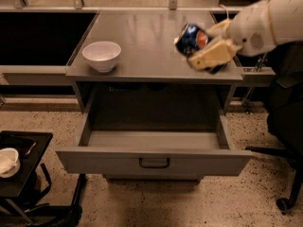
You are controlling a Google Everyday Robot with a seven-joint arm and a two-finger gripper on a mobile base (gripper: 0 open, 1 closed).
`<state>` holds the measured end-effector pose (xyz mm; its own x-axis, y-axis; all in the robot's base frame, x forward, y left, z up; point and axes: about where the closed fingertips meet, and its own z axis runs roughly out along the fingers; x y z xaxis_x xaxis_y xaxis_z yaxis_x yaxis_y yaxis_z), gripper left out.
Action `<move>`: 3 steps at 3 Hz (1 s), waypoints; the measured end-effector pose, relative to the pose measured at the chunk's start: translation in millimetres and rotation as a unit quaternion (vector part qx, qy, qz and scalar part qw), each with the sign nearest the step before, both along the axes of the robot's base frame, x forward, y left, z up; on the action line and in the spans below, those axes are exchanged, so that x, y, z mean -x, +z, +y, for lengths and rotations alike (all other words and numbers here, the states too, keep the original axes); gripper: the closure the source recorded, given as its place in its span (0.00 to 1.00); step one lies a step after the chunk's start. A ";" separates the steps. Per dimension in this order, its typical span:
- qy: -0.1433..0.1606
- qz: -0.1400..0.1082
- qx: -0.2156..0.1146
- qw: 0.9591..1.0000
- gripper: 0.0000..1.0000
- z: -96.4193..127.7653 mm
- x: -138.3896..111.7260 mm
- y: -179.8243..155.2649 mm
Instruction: Place pepsi can into top drawer
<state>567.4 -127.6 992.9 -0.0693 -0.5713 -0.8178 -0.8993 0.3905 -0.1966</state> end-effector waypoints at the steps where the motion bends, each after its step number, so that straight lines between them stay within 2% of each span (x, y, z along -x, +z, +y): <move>1: 0.014 0.036 0.010 0.999 1.00 11.1 11.5 -37.6; 2: 0.014 0.036 0.010 0.999 1.00 11.1 11.5 -37.7; 3: 0.008 0.062 0.007 0.998 1.00 9.9 16.1 -85.3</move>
Offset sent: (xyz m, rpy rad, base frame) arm -0.0118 0.0100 -0.0404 -0.0216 0.0810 0.0244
